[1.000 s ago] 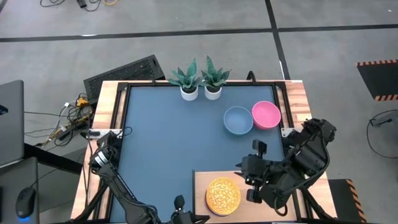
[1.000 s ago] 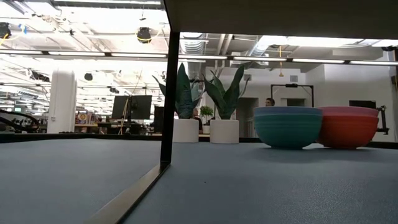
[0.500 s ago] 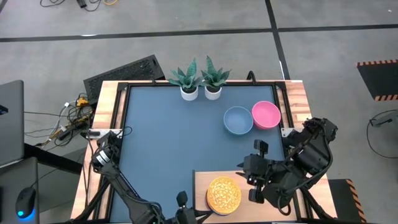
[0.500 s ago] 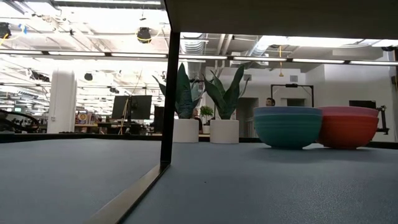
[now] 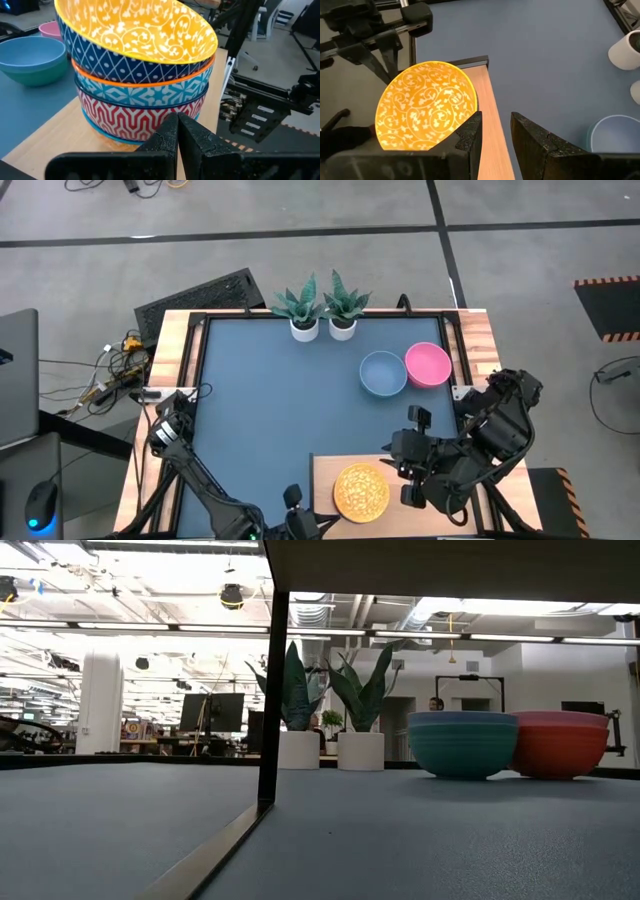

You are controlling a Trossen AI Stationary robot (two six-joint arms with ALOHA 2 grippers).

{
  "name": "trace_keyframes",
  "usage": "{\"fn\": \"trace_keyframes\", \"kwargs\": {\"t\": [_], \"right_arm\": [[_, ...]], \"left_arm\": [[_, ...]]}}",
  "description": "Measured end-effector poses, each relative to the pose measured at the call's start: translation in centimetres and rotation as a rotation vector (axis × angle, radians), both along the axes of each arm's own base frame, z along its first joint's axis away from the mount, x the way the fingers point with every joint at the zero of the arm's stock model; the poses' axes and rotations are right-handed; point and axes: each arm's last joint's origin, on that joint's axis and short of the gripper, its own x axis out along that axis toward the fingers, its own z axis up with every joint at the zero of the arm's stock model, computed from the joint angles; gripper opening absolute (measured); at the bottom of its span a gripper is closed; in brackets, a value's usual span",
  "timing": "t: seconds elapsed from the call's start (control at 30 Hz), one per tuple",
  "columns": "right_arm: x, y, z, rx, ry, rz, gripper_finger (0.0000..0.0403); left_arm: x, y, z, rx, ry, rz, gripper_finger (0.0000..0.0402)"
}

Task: Place and stack bowls onto a shelf
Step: Adjust the stacked bowls on the shelf

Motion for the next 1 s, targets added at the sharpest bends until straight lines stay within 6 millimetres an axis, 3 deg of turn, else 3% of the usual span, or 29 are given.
{"fn": "trace_keyframes", "kwargs": {"t": [0.5, 0.77, 1.0], "right_arm": [[0.2, -0.3, 0.0, 0.036, -0.008, -0.054, 0.0127], [-0.4, 0.5, 0.0, 0.034, -0.009, -0.021, 0.0127], [-0.5, 0.6, 0.0, 0.033, -0.009, -0.017, 0.0127]], "left_arm": [[0.2, 0.5, -0.3, 0.002, 0.029, 0.008, 0.0000], [-0.9, -0.5, 1.7, 0.048, -0.065, 0.075, 0.0000], [-0.7, -0.2, 1.7, 0.076, -0.076, 0.114, 0.0000]]}}
